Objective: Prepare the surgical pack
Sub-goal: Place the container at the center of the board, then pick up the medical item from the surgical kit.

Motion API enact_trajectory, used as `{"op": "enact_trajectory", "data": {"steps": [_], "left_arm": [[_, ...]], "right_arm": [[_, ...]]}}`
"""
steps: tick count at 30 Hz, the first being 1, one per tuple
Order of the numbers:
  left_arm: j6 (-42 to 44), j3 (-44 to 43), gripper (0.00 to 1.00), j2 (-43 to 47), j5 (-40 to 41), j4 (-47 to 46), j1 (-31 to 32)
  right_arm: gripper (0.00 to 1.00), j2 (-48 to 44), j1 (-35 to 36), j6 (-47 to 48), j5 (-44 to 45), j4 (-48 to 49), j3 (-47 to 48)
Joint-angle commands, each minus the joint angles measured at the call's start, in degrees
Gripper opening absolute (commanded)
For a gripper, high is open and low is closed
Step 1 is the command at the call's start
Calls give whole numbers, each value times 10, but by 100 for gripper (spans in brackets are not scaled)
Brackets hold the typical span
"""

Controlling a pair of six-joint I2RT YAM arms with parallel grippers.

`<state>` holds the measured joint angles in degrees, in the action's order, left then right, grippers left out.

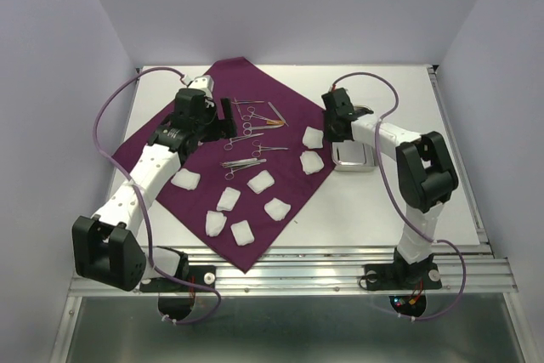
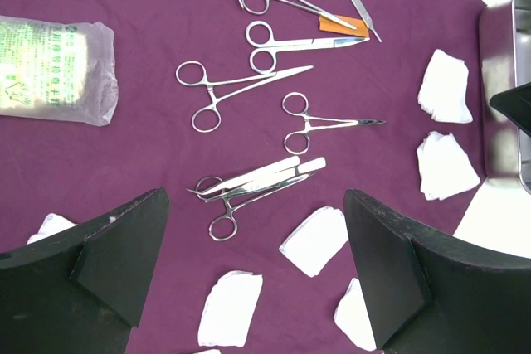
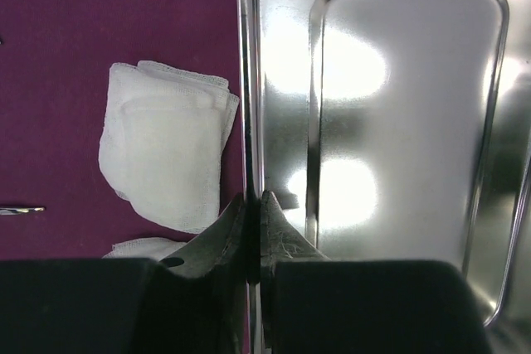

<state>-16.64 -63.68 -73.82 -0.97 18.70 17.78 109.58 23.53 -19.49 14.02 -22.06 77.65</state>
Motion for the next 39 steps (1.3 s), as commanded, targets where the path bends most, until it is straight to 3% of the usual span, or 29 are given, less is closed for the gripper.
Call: {"op": "enact_trajectory", "data": {"steps": [1, 4, 12, 19, 28, 39], "left_arm": [[-5, -23, 99, -5, -10, -14, -2], [-5, -19, 99, -4, -9, -12, -2], [-3, -24, 99, 0, 25, 0, -3], [-33, -21, 99, 13, 48, 0, -21], [-46, -2, 99, 46, 49, 1, -50], [-32, 10, 99, 61, 32, 5, -63]], "right_arm": [[5, 2, 7, -10, 2, 4, 28], [22, -2, 7, -9, 6, -3, 32], [49, -39, 13, 1, 21, -25, 60], [53, -39, 61, 47, 33, -39, 119], [65, 71, 145, 186, -37, -67, 235], [64, 178, 157, 278, -134, -114, 320]]}}
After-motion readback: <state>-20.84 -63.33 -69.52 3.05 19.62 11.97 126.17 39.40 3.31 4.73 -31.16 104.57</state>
